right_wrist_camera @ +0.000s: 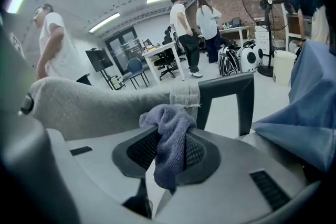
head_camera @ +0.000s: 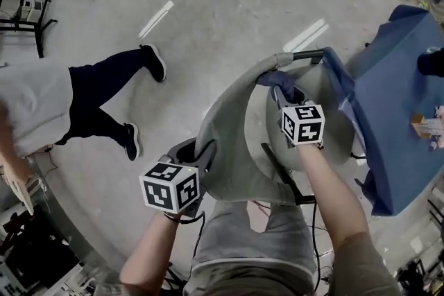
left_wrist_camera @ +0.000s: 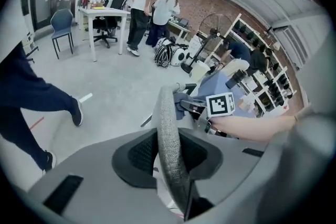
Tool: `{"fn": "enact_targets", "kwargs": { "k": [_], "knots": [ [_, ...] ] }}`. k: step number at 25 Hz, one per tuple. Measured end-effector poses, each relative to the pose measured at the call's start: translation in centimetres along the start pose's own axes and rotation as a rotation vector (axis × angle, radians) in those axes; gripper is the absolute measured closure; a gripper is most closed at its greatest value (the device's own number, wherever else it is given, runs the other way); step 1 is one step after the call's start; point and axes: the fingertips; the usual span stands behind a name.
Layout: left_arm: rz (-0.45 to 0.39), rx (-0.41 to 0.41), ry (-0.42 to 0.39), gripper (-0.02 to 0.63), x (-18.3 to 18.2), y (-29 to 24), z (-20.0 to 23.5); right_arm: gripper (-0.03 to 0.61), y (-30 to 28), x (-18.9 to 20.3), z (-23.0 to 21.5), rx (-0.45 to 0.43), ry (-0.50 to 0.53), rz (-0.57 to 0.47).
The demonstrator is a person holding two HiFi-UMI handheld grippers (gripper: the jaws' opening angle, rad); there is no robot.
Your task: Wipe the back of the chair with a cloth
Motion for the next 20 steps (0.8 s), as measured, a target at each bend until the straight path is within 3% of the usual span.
{"fn": "enact_targets", "kwargs": {
  "k": [9, 14, 18, 20],
  "knots": [
    [-0.028, 0.021, 0.061, 0.511, -0.1, 0.3, 0.1, 0.488, -3.5, 1.5, 3.6, -0.082, -0.096, 0.022],
    [-0.032, 0.004, 0.057, 0.514, 0.0, 0.3, 0.2, 0.492, -1.1, 5.4, 12.0, -0.317, -0.073, 0.091],
    [-0.03, -0.01, 0.042, 0.515, 0.1, 0.1, 0.1, 0.508, 1.5, 7.9, 15.3, -0.366, -0.19, 0.108],
    [-0.031, -0.009, 0.042, 0.515, 0.1, 0.2, 0.1, 0.508, 3.2, 9.5, 16.5, -0.409, -0.156, 0.144]
  ]
}}
Point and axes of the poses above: the fingertips, and each gripper's own axes: y backward along the fingers, z to its left, x out of its underside, and after that the axes turned 4 degrees about -z, right-handed
